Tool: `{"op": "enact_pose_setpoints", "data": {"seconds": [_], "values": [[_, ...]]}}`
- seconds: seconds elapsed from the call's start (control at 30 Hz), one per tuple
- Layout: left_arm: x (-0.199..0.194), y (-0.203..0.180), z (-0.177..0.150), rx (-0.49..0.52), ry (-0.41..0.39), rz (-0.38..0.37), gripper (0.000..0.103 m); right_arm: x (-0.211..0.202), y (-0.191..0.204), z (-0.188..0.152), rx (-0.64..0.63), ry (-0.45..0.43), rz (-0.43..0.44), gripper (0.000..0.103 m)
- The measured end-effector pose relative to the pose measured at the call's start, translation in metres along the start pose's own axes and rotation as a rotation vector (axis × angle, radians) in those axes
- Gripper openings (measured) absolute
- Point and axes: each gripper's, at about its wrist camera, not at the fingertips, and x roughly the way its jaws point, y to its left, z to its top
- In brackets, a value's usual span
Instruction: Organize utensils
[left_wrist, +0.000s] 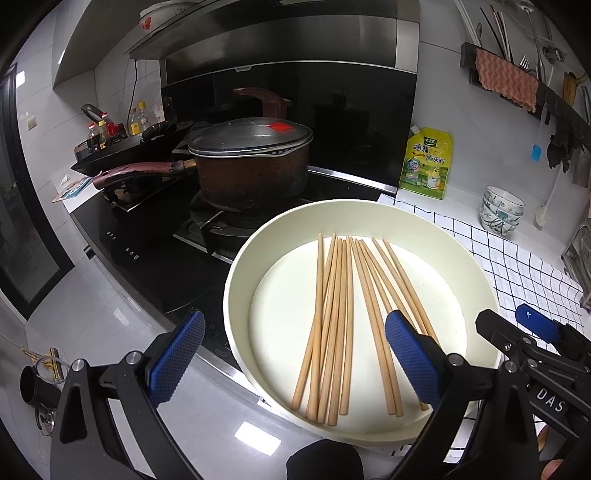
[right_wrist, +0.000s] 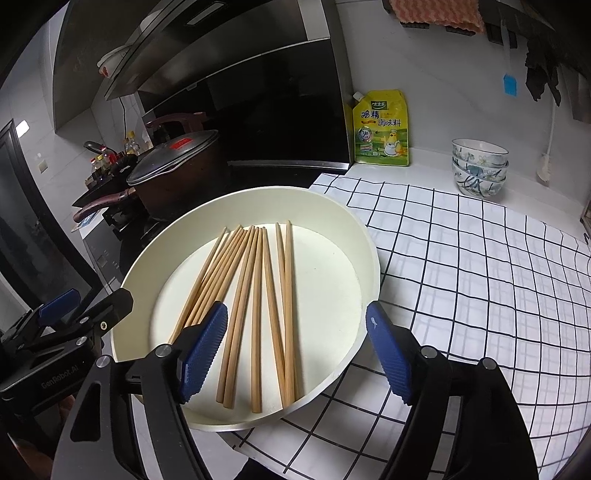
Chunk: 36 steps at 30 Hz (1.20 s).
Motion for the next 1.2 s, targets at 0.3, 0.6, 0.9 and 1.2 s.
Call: {"op": "enact_pose_setpoints", "data": {"seconds": [0.3,0.6,0.9,1.2], "values": [[-0.0006,0.0007,-0.0006,-0.004,-0.003,0.019,0.097,-0.0005,0.0013,-0.0006,-0.006,-0.003,-0.005,0.074],[-0.0009,0.0012,-0.0006,-0.010,0.000,0.019,0.097,-0.0008,0.0010,-0.0006,-0.004,-0.002,-0.004,0.074],[-0.0027,0.0001,-0.0011,-0.011,-0.011,0.023,0.097,-0.0012,0.0010,-0.0013,-0.004,-0.002,-0.004,0.074],[-0.0040,-0.0011,-0.0012,-0.011,-0.010,0.020,0.097,-0.0023,0.0000,-0.0021,-0.004,-0.005,-0.004,0.074]]}}
